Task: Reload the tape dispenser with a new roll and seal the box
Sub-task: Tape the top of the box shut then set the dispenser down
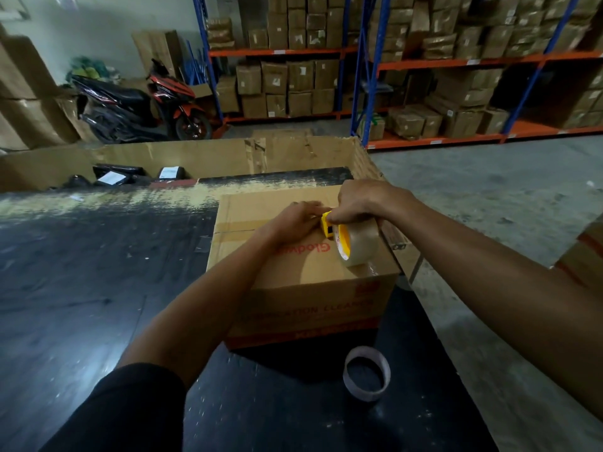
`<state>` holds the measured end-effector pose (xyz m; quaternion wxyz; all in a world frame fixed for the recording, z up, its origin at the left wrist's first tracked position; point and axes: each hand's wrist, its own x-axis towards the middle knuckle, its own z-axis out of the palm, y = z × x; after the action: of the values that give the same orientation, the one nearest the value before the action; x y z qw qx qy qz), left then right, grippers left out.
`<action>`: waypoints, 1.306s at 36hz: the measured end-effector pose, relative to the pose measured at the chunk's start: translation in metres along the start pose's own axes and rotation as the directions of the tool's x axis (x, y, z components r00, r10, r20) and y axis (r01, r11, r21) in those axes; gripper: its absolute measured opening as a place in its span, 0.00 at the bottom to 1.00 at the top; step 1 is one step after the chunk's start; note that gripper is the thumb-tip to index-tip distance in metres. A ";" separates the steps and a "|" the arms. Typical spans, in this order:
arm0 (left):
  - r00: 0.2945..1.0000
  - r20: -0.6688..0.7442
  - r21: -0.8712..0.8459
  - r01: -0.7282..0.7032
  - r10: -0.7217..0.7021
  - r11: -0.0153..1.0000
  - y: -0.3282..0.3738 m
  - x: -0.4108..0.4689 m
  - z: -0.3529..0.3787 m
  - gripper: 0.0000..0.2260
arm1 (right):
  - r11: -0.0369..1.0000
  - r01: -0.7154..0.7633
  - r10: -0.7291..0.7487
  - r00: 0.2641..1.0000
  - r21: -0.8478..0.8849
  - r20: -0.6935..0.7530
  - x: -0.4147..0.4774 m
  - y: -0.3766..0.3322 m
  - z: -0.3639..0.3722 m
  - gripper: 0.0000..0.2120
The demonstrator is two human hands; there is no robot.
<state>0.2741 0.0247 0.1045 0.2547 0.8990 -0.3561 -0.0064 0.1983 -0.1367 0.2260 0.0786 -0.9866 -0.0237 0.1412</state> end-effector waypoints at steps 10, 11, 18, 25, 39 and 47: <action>0.976 0.132 0.196 0.145 -0.173 0.970 0.005 0.003 0.000 0.19 | 0.991 -0.126 0.114 0.963 0.033 0.244 -0.015 0.003 -0.020 0.24; 0.972 0.135 0.179 0.167 -0.192 0.970 0.006 0.002 0.000 0.19 | 0.989 -0.143 0.130 0.954 0.029 0.271 -0.019 0.003 -0.020 0.25; 0.958 0.186 0.127 0.197 -0.218 0.972 0.031 0.004 -0.002 0.24 | 0.991 -0.132 0.127 0.970 0.011 0.206 -0.035 -0.002 -0.014 0.23; 0.948 0.198 0.391 0.156 -0.248 0.907 0.031 0.001 0.012 0.29 | 0.993 -0.118 0.115 0.973 0.003 0.200 -0.051 0.006 -0.006 0.24; 0.949 0.181 0.391 0.172 -0.258 0.904 0.054 -0.014 0.021 0.30 | 0.994 -0.111 0.108 0.975 0.006 0.193 -0.075 0.004 -0.004 0.20; 0.920 0.218 0.418 0.212 -0.324 0.883 0.062 -0.011 0.018 0.29 | 0.994 -0.068 0.083 0.979 -0.082 0.184 -0.095 0.015 0.019 0.22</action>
<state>0.2225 -0.0147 0.1153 0.0158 0.9621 -0.2536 -0.0994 0.1018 -0.1557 0.2316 0.0333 -0.9713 0.0012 0.2354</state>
